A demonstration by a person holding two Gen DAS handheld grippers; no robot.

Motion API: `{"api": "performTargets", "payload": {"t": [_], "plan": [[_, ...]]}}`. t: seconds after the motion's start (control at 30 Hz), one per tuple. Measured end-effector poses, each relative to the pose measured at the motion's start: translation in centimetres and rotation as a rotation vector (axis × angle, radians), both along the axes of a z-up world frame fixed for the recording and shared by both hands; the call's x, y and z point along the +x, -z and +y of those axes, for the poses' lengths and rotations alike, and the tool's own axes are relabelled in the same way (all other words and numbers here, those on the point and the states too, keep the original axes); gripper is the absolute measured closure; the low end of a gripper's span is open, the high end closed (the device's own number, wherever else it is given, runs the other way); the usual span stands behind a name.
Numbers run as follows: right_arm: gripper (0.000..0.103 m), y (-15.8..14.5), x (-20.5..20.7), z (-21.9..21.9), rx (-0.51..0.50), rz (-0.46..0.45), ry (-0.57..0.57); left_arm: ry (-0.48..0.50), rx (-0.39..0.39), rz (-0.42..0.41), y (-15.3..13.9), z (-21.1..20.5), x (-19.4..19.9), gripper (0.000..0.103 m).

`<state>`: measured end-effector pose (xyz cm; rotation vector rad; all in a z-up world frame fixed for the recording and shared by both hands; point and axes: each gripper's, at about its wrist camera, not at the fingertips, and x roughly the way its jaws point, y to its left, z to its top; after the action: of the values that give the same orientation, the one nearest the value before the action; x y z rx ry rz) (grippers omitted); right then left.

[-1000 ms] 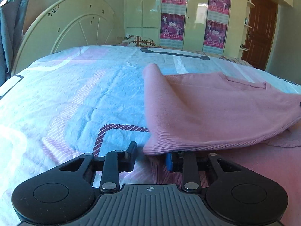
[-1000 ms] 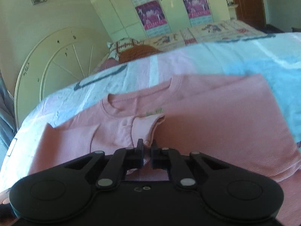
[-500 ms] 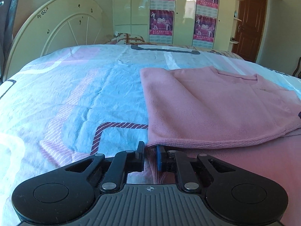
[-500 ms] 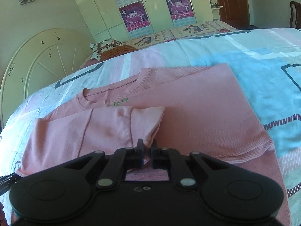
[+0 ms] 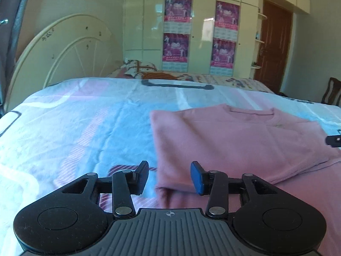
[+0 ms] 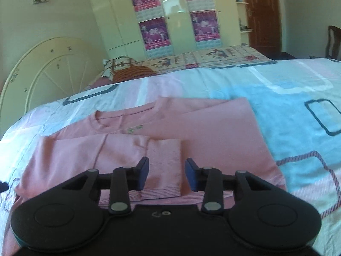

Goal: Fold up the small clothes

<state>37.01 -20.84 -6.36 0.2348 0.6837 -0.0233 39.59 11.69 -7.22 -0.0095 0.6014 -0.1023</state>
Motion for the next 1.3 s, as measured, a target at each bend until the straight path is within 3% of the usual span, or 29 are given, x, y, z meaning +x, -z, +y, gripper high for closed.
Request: {"api": "performTargets", "payload": {"t": [0.13,0.2,0.37,0.43,0.6,0.67,0.7,0.77,0.87,1.03,1.1,1.13,1.2,1.3], "plan": [[0.083,1.8,1.6,3.0,-0.026,0.073,-0.128,0.057,0.017,0.113,3.1,-2.7,2.3,0.061],[0.083,3.2,1.8,3.1,-0.078,0.128,-0.115,0.069,0.012,0.109,3.9,-2.5,2.3,0.059],[0.078,1.1,2.1,0.9,-0.03,0.038,-0.057,0.066,-0.042,0.093,2.0,-2.0,5.5,0.059],[0.08,1.4,4.2,0.4,-0.001,0.072,-0.064,0.072,-0.047,0.086,2.0,-2.3,8.2,0.059],[0.083,2.3,9.0,2.9,-0.058,0.079,-0.169,0.111,0.002,0.127,3.4,-3.1,15.7,0.059],[0.09,3.2,10.5,2.6,-0.11,0.111,-0.097,0.072,0.066,0.107,4.0,-2.2,17.3,0.059],[0.081,3.4,10.7,1.9,-0.105,0.111,-0.051,0.038,0.037,0.101,3.9,-1.1,17.8,0.059],[0.079,3.4,10.6,0.6,-0.061,0.12,-0.012,-0.035,0.022,0.104,3.3,0.2,17.9,0.059],[0.076,2.4,9.6,0.9,-0.058,0.061,-0.021,0.013,0.011,0.057,2.4,-0.3,16.4,0.059],[0.077,2.0,10.6,5.7,-0.018,0.025,-0.179,0.145,-0.004,0.033,2.7,-3.7,16.2,0.059],[0.079,2.3,11.3,7.6,-0.033,0.032,-0.241,0.12,0.046,0.077,3.6,-4.1,17.2,0.059],[0.077,2.6,11.7,8.2,-0.068,0.046,-0.241,0.092,0.036,0.101,4.2,-3.5,17.7,0.059],[0.082,3.7,12.4,7.7,-0.13,0.095,-0.159,0.074,-0.061,0.095,4.4,-1.5,17.7,0.059],[0.081,3.4,11.7,5.7,-0.118,0.101,-0.096,0.079,-0.01,0.089,3.8,-1.6,16.5,0.058]]}}
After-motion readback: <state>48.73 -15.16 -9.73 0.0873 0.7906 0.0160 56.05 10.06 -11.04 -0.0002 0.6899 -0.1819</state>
